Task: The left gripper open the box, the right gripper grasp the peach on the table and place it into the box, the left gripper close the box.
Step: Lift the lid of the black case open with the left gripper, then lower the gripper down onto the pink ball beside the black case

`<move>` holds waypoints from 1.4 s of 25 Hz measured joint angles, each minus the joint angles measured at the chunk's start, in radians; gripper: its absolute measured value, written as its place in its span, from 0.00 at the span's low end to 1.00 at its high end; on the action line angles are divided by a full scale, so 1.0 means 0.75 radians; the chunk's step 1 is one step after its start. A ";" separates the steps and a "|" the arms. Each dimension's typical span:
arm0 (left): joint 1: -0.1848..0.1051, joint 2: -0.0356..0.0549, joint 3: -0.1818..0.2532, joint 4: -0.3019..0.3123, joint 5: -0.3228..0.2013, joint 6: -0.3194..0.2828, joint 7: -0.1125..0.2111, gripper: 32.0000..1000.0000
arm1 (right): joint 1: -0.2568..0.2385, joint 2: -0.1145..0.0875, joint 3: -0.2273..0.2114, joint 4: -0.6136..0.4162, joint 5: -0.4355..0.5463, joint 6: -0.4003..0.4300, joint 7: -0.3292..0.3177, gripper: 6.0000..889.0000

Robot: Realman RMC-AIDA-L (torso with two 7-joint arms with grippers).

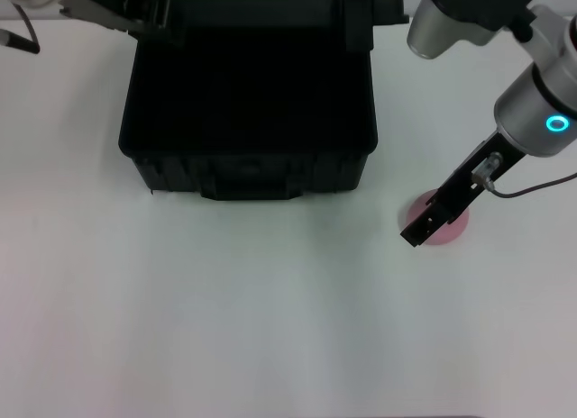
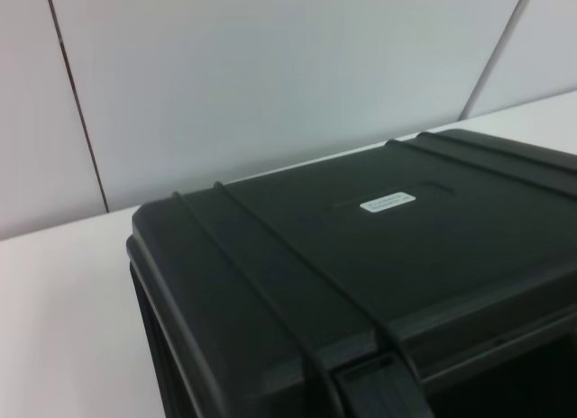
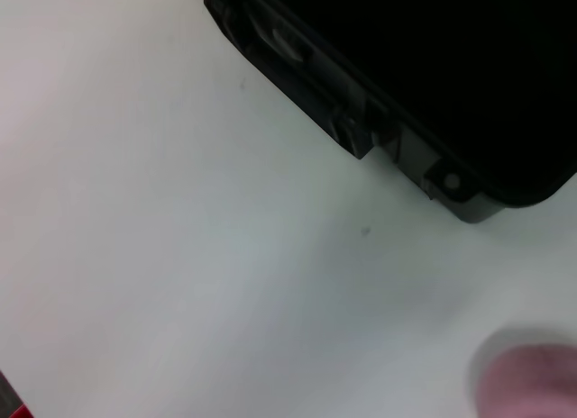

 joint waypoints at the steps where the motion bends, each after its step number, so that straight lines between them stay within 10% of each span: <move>1: -0.004 0.000 -0.007 0.000 0.000 0.000 0.004 0.35 | 0.003 0.000 0.000 0.007 0.000 -0.001 -0.002 0.95; 35: -0.055 -0.002 -0.074 -0.001 -0.002 0.002 0.045 0.36 | 0.033 -0.002 0.013 0.129 -0.037 -0.090 -0.014 0.95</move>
